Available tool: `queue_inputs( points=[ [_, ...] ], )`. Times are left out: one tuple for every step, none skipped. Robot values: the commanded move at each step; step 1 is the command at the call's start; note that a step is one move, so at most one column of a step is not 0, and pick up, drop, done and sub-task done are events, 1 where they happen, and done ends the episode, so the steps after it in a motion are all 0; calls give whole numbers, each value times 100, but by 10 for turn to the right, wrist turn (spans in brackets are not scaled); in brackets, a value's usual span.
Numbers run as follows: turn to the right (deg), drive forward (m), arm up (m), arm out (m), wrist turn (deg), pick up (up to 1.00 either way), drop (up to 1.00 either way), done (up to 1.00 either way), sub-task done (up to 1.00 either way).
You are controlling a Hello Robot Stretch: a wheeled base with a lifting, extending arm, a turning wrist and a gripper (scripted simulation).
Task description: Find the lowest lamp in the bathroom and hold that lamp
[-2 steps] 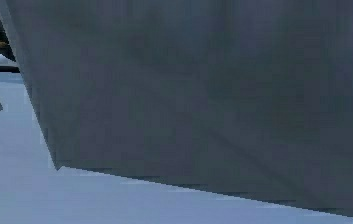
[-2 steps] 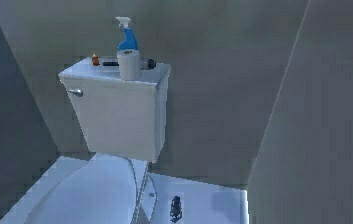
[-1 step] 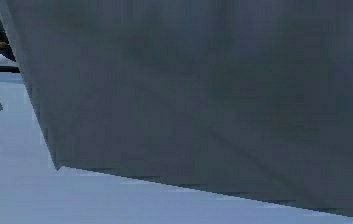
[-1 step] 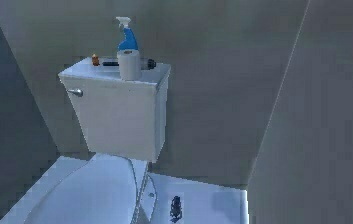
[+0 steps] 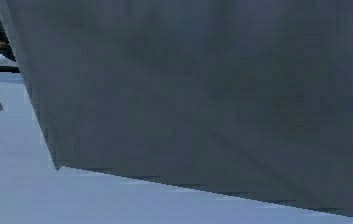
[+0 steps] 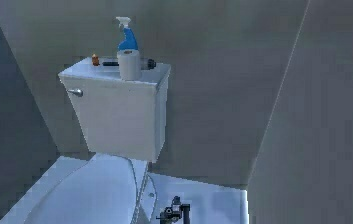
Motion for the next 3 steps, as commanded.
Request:
queue_inputs(
  points=[
    [0, 0, 0, 0, 450, 0, 0, 0, 0],
    [0, 0, 0, 0, 450, 0, 0, 0, 0],
    [0, 0, 0, 0, 450, 0, 0, 0, 0]
  ],
)
